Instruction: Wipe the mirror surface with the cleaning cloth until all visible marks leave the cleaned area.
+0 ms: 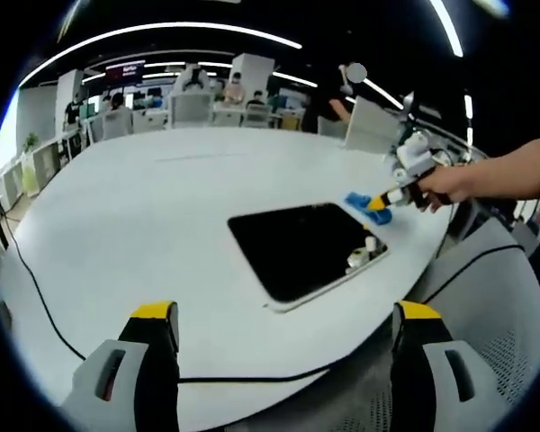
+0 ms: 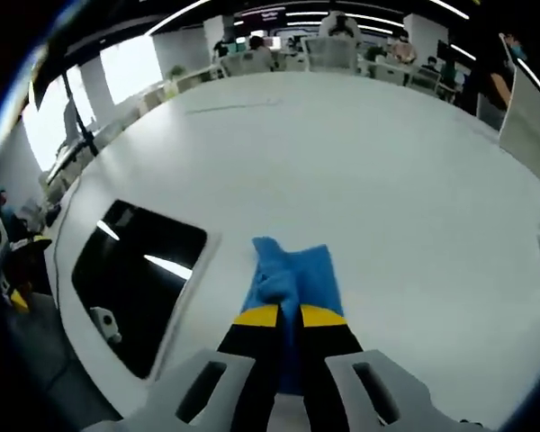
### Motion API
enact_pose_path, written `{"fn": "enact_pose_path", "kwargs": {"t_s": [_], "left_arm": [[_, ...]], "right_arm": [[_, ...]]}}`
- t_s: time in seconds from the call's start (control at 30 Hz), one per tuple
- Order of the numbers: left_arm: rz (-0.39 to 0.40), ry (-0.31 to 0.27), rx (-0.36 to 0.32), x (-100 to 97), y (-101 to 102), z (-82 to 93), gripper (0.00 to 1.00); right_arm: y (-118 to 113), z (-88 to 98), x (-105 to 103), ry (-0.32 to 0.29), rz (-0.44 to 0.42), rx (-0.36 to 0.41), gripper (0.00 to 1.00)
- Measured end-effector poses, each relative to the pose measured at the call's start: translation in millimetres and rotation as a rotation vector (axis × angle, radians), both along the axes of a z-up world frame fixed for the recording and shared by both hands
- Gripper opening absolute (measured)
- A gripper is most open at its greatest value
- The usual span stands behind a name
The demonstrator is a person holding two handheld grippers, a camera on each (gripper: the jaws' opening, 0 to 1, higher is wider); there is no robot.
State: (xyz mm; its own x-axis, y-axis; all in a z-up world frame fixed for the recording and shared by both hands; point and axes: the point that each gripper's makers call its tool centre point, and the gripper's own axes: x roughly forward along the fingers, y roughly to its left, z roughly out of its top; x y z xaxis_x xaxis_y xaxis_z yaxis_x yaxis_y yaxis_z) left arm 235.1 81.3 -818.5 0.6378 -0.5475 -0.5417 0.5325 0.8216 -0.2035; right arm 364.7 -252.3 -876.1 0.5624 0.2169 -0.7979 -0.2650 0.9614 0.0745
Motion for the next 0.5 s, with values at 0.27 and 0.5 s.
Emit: {"fn": "enact_pose_path", "kwargs": {"t_s": [0.27,0.5], "left_arm": [[0.005,-0.011,-0.011,1.4,0.0,2.8,0.99],[-0.032,-0.003,-0.002,-2.1,-4.7,0.3,0.99]], "right_arm": [[4.3,15.1,5.7,0.034,-0.074,0.065,0.01],[15.0,35.2,4.2,0.054,-0.105,0.114,0.01]]}}
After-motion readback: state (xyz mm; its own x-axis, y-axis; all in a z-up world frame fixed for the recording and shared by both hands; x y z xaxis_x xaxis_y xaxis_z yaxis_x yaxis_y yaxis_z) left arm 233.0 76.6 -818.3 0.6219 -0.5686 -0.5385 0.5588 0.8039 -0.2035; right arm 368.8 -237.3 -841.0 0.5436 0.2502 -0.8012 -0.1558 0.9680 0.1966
